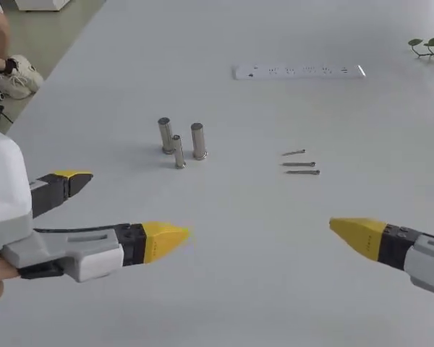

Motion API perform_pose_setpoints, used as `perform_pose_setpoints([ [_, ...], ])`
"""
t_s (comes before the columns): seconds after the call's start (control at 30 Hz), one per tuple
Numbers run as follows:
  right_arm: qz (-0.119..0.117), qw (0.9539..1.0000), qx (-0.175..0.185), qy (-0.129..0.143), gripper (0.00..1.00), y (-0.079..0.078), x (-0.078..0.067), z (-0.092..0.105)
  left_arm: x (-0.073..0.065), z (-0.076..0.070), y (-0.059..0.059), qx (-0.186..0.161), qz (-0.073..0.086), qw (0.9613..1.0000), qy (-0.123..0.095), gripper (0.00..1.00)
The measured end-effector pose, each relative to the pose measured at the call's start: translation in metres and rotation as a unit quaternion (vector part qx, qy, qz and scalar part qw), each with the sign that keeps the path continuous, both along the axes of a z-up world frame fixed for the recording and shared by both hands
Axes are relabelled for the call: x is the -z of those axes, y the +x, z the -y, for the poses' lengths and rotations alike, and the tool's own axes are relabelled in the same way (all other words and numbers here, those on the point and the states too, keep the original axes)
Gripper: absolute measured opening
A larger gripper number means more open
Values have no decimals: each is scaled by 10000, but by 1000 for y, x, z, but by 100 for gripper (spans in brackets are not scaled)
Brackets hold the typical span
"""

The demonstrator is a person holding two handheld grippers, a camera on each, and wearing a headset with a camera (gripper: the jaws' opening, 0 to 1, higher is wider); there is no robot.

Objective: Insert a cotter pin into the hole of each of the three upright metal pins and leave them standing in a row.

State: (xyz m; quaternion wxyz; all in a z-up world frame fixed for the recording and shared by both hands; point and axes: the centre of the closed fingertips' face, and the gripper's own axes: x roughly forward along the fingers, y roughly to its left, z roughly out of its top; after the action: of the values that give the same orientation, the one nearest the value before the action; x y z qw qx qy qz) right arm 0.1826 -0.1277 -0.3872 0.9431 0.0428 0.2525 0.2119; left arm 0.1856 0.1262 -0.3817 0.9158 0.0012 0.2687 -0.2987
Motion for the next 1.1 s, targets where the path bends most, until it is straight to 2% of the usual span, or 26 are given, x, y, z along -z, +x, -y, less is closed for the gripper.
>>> perform_pose_setpoints([
  [0.07, -12, 10000, -19, 19, 98, 1, 1, -1, -2, 6, -1, 151, 43, 9999, -44, 99],
  [0.2, -122, 9999, -76, 20, 98, 2, 6, -2, -5, 13, 1, 173, 167, 9996, -168, 99],
  [0.37, -126, 9999, -63, 25, 98, 3, 4, 0, 3, 14, 4, 163, 115, 9997, -101, 99],
  [0.47, -118, 9999, -83, 9, 96, 3, 3, 1, 5, 11, 9, 39, 114, 9998, -139, 99],
  [0.53, -119, 9999, -70, -9, 96, 3, 3, 2, 6, 14, 15, 58, 153, 9995, -262, 99],
  [0.57, -140, 9999, -42, -8, 96, 3, 4, 3, 9, 15, 16, 121, 97, 9997, -193, 99],
  [0.63, -163, 9999, -25, -4, 97, 3, 4, 3, 9, 17, 22, 140, 121, 9997, -140, 99],
  [0.7, -192, 9998, -2, 6, 97, 3, 5, 3, 8, 18, 29, 121, 144, 9996, -203, 99],
  [0.8, -196, 9998, 15, -1, 97, 2, 5, 4, 8, 20, 38, 105, 89, 9996, -245, 99],
  [1.1, -284, 9996, 14, 54, 96, 0, 7, 2, 10, 27, 66, 221, 105, 9995, -190, 99],
])
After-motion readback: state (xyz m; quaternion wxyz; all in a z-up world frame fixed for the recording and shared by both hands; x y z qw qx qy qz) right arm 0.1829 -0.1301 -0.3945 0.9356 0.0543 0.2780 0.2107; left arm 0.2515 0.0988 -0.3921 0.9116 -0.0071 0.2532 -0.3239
